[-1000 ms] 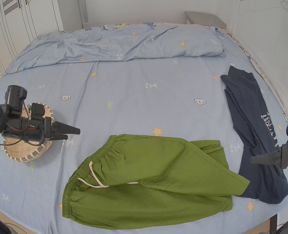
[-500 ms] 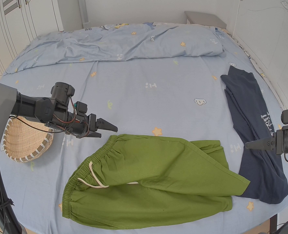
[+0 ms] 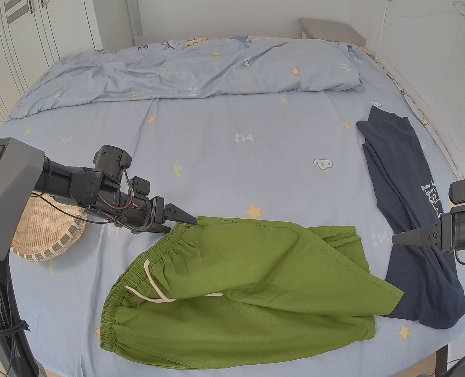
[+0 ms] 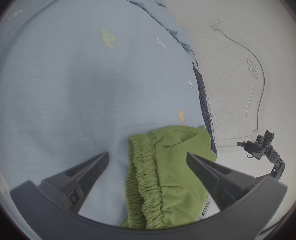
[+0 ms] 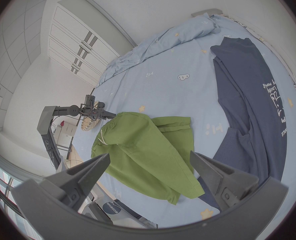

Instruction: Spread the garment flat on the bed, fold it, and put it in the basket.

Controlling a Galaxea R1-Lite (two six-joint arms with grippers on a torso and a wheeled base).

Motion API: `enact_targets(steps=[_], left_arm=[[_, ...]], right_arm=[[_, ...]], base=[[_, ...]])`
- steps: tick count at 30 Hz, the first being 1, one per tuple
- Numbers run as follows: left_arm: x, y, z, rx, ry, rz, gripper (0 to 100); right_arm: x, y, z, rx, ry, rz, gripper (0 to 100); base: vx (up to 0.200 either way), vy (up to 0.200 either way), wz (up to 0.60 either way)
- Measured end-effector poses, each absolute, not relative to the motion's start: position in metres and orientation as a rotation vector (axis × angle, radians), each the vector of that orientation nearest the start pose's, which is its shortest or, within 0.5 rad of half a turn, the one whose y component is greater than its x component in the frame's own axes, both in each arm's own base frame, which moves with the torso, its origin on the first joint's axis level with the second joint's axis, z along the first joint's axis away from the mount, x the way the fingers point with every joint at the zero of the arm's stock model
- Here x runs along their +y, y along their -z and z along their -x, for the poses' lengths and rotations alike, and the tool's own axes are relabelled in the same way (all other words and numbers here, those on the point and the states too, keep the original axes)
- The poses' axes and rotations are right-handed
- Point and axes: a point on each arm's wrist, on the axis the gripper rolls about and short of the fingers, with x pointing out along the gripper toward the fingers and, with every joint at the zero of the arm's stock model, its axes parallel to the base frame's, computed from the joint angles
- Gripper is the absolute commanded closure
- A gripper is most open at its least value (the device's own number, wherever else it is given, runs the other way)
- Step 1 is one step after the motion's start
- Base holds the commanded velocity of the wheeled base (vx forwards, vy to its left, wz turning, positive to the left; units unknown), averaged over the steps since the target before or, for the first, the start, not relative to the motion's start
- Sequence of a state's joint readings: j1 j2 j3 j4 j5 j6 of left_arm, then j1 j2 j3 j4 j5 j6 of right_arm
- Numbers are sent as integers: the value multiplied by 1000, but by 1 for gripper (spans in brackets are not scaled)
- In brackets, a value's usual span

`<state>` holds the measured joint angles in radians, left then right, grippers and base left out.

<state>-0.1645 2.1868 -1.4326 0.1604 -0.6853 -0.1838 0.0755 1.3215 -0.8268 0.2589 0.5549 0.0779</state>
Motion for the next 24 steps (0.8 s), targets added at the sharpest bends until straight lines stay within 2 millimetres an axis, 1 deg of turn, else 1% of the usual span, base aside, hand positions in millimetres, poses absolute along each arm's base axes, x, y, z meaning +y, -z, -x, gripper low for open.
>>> enact_targets(steps=[6, 15, 17, 21, 24], left_arm=[[-87, -100, -403, 1001, 714, 403, 100], [-84, -102, -403, 996, 707, 413, 100], [-81, -108, -402, 984, 700, 421, 100], [-68, -129, -397, 937, 675, 448, 100], [-57, -143, -392, 901, 658, 461, 100]], right_arm=[[26, -205, -188, 776, -571, -255, 0], [26, -203, -189, 783, -570, -257, 0], [26, -203, -189, 784, -570, -258, 0], [26, -201, -190, 794, -565, -264, 0], [25, -196, -190, 811, -556, -271, 0]], base=[[0, 0, 0], [0, 0, 0], [0, 0, 0], [0, 0, 0], [0, 0, 0]])
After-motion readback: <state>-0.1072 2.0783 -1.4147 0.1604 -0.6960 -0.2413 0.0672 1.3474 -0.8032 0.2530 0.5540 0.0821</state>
